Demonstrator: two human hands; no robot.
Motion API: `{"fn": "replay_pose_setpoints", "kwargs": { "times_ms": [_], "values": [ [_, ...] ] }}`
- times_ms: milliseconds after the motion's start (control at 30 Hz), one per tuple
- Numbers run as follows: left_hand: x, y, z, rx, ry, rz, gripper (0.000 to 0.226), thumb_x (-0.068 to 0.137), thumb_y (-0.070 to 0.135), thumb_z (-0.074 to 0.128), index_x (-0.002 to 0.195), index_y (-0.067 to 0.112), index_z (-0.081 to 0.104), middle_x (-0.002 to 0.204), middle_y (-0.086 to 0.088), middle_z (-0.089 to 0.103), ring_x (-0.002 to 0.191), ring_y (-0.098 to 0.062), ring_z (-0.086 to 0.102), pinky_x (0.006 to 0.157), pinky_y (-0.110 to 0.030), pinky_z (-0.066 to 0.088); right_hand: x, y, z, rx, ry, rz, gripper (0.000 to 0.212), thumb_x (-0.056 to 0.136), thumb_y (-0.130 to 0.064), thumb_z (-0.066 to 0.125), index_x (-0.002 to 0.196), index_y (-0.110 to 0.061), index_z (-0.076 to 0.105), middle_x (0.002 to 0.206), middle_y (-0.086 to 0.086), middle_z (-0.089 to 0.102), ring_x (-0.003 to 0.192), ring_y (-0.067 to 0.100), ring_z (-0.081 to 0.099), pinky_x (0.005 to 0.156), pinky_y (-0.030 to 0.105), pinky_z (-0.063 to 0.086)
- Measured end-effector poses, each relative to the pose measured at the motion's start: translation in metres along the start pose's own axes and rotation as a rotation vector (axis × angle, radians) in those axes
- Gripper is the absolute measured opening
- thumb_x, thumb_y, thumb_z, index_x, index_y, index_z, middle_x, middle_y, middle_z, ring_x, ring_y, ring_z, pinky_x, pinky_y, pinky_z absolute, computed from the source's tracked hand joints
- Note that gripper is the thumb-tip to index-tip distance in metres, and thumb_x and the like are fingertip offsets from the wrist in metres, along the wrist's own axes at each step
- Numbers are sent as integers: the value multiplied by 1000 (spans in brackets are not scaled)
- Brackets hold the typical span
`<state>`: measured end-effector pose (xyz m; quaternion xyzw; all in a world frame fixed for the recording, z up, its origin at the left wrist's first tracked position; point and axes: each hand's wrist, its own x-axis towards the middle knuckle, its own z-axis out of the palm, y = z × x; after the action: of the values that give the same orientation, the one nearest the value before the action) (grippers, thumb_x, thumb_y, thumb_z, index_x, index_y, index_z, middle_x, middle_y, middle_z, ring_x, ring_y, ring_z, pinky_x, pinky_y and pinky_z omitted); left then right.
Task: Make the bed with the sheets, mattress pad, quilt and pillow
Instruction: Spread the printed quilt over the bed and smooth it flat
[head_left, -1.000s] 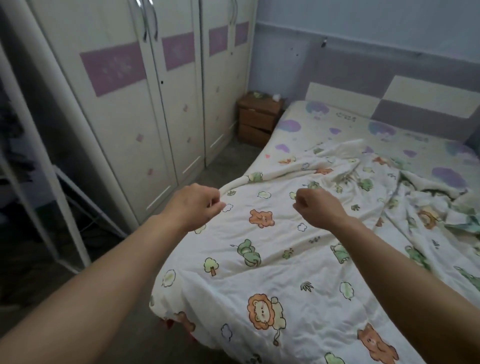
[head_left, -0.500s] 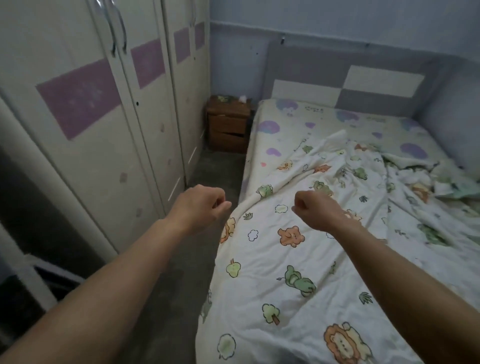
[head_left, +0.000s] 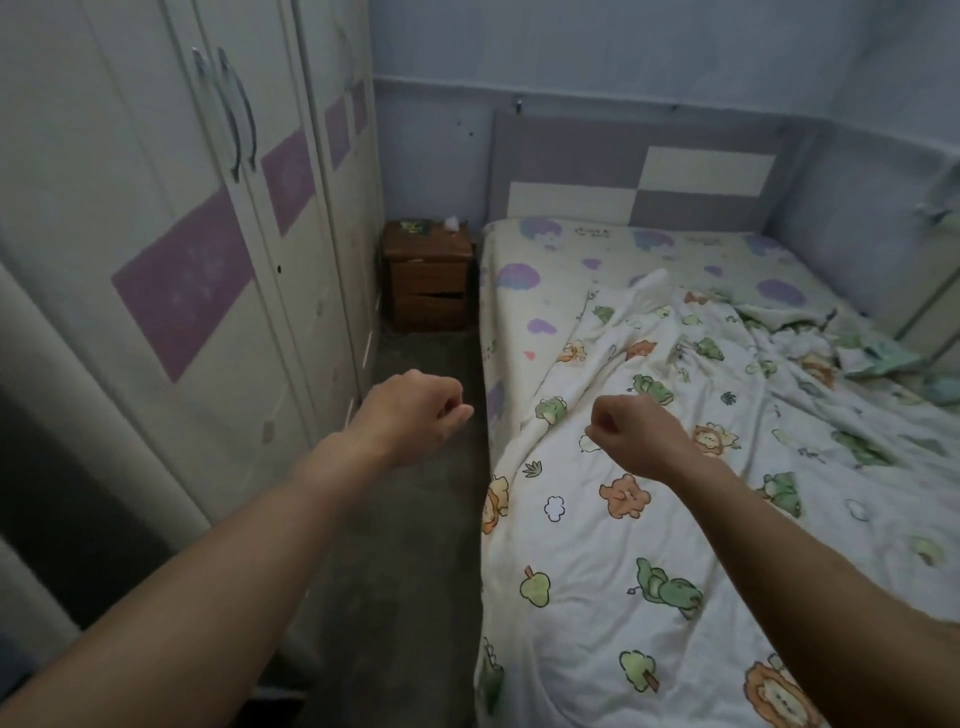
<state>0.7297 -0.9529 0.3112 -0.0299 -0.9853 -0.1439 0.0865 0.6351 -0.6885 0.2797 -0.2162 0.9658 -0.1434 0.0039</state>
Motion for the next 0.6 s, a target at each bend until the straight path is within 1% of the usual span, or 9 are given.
{"fn": "replay_pose_setpoints", "kwargs": {
  "times_ms": [67,167,200,267,300,400,500,600],
  "values": [
    [18,-8,2,-11,-21,33,27,93,42,50,73,25,54,61,9,52,59,-11,53,53,-27,39,9,0,-1,12,4,30,30,88,-30,57,63,-27,43,68,-6,52,70,21,55,61,32,44],
    [56,-19,8,-44,-43,88,29,94,41,49,72,22,54,61,7,53,58,-11,54,53,-28,41,31,8,-1,41,8,91,27,89,-30,57,64,-28,45,67,-8,52,68,18,53,60,31,42],
    [75,-23,12,-56,-46,116,30,94,41,49,71,22,54,61,7,53,57,-12,54,53,-29,43,43,13,-2,48,13,112,24,89,-29,57,67,-26,49,67,-7,53,67,17,53,59,31,42],
    [109,-28,19,-62,-58,147,33,94,42,48,70,19,54,62,5,54,59,-15,55,59,-34,50,64,22,-2,70,22,140,19,88,-28,59,72,-18,55,67,-6,55,67,18,54,59,31,43],
    [140,-33,26,-57,-67,174,34,94,43,48,71,18,54,62,5,55,59,-16,56,61,-36,52,86,33,-1,87,38,166,19,88,-27,59,74,-15,57,68,-5,56,68,18,55,60,32,44],
    [216,-39,42,-85,-71,229,37,93,45,47,70,18,55,63,4,58,58,-15,57,58,-34,51,138,58,-1,108,69,218,18,88,-26,60,77,-12,59,71,-1,59,70,20,56,64,34,45],
    [292,-42,50,-120,-84,270,38,94,45,47,68,17,55,63,2,57,59,-17,56,58,-33,49,197,82,-4,149,101,249,20,87,-24,61,71,-14,56,67,-4,57,66,17,54,61,32,42],
    [368,-46,55,-143,-110,294,35,94,42,48,69,19,55,64,1,57,59,-15,57,59,-34,49,258,103,-12,206,121,291,26,87,-22,62,65,-18,50,64,-4,53,61,15,50,60,32,41]
  ]
}}
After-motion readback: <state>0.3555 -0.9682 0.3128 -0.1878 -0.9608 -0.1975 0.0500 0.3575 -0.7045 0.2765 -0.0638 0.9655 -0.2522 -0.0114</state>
